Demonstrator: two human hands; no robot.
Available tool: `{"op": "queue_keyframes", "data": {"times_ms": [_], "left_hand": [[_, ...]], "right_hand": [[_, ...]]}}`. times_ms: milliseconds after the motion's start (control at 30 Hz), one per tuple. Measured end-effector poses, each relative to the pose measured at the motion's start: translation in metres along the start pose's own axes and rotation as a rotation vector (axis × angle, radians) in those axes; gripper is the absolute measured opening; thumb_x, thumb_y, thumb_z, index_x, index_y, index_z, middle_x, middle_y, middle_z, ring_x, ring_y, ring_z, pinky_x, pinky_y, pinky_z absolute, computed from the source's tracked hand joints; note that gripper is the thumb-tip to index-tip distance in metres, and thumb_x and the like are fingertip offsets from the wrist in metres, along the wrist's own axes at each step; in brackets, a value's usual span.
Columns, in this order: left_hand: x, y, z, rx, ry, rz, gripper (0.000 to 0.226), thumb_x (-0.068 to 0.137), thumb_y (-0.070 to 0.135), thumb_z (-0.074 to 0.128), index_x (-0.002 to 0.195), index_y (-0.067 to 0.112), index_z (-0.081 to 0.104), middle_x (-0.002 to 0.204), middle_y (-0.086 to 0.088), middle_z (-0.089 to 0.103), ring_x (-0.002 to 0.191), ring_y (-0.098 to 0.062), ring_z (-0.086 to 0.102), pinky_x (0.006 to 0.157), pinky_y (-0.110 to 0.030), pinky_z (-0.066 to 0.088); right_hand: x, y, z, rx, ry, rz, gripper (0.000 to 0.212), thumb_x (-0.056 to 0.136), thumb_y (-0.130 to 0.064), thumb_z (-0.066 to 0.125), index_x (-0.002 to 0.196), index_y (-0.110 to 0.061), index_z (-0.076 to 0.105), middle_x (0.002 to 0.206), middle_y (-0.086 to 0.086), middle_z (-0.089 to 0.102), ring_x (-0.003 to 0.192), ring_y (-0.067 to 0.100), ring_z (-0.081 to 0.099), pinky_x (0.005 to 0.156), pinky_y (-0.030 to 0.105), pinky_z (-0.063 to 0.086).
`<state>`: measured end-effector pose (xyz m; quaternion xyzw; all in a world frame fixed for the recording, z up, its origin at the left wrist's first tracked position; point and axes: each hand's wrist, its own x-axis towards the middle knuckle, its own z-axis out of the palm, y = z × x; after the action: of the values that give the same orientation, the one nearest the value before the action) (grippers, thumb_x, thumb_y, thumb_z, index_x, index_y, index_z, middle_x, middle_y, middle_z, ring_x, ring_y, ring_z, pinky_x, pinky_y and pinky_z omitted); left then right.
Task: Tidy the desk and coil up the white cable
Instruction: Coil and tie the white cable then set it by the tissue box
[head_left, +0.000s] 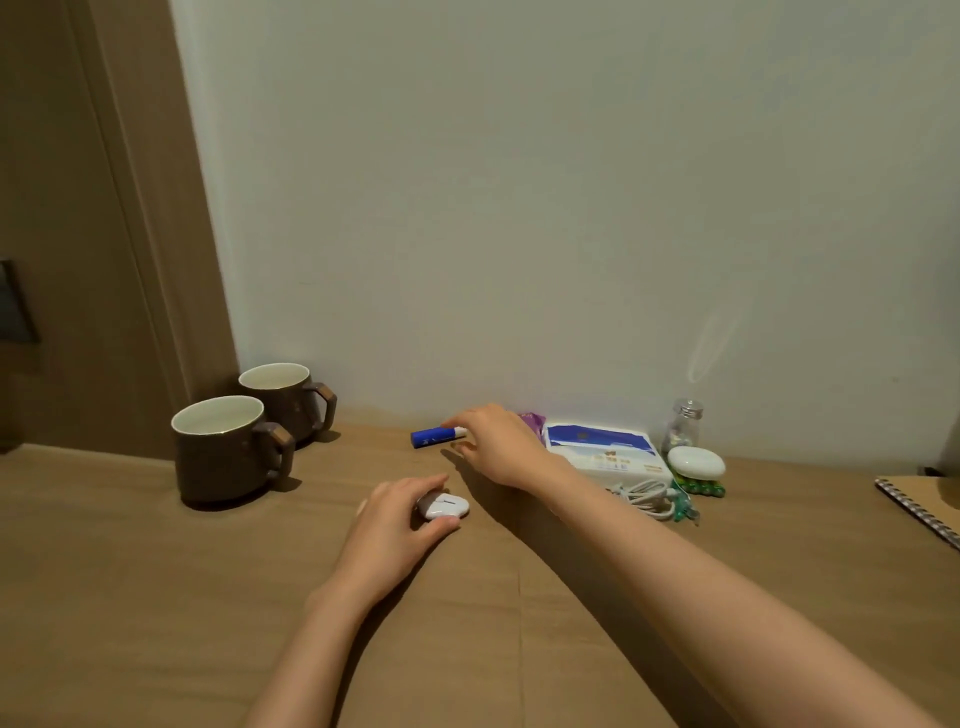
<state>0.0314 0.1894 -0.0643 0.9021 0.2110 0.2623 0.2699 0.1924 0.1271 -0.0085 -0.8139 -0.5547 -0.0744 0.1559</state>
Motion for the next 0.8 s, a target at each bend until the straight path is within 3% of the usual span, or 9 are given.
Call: {"op": "queue_keyframes", "data": {"times_ms": [133, 267, 367, 567, 800], "left_hand": [[0.001, -0.001, 0.001, -0.005, 0.018, 0.01, 0.05, 0.083, 0.039, 0.065, 0.131, 0.031, 0.051, 0.127, 0.011, 0.057, 0.118, -0.006, 0.045, 0.1, -0.034, 0.042], [0.003, 0.0, 0.004, -0.009, 0.028, 0.009, 0.048, 0.082, 0.038, 0.066, 0.128, 0.032, 0.054, 0.124, 0.011, 0.058, 0.115, -0.007, 0.047, 0.099, -0.036, 0.043], [0.004, 0.001, 0.005, -0.037, 0.034, 0.005, 0.049, 0.082, 0.035, 0.067, 0.129, 0.029, 0.053, 0.125, 0.01, 0.057, 0.115, -0.007, 0.045, 0.096, -0.028, 0.043], [0.003, 0.006, 0.005, -0.079, 0.056, 0.003, 0.047, 0.084, 0.032, 0.066, 0.129, 0.028, 0.053, 0.125, 0.009, 0.056, 0.111, -0.002, 0.041, 0.088, -0.019, 0.037], [0.0, 0.025, 0.01, -0.166, 0.07, 0.066, 0.036, 0.082, 0.029, 0.069, 0.118, 0.027, 0.063, 0.11, 0.014, 0.057, 0.108, -0.008, 0.049, 0.088, -0.023, 0.041]], "right_hand": [[0.028, -0.001, 0.017, -0.089, -0.023, -0.02, 0.035, 0.094, -0.018, 0.054, 0.129, -0.018, 0.057, 0.118, 0.011, 0.064, 0.111, 0.032, 0.053, 0.088, 0.042, 0.045], [0.04, 0.001, 0.03, -0.178, 0.007, -0.061, 0.03, 0.093, -0.011, 0.051, 0.121, -0.015, 0.06, 0.114, 0.01, 0.063, 0.107, 0.03, 0.052, 0.084, 0.038, 0.038], [0.041, 0.0, 0.034, -0.2, 0.02, -0.09, 0.025, 0.092, -0.01, 0.054, 0.116, -0.01, 0.062, 0.111, 0.012, 0.062, 0.103, 0.03, 0.053, 0.082, 0.037, 0.039], [0.017, -0.005, 0.003, -0.003, 0.163, -0.124, 0.024, 0.094, -0.011, 0.054, 0.116, -0.009, 0.061, 0.111, 0.011, 0.062, 0.102, 0.026, 0.052, 0.085, 0.035, 0.04], [-0.074, 0.039, -0.061, 0.079, 0.362, -0.043, 0.027, 0.092, -0.013, 0.058, 0.119, -0.015, 0.062, 0.109, 0.004, 0.063, 0.1, 0.022, 0.052, 0.087, 0.035, 0.043]]}}
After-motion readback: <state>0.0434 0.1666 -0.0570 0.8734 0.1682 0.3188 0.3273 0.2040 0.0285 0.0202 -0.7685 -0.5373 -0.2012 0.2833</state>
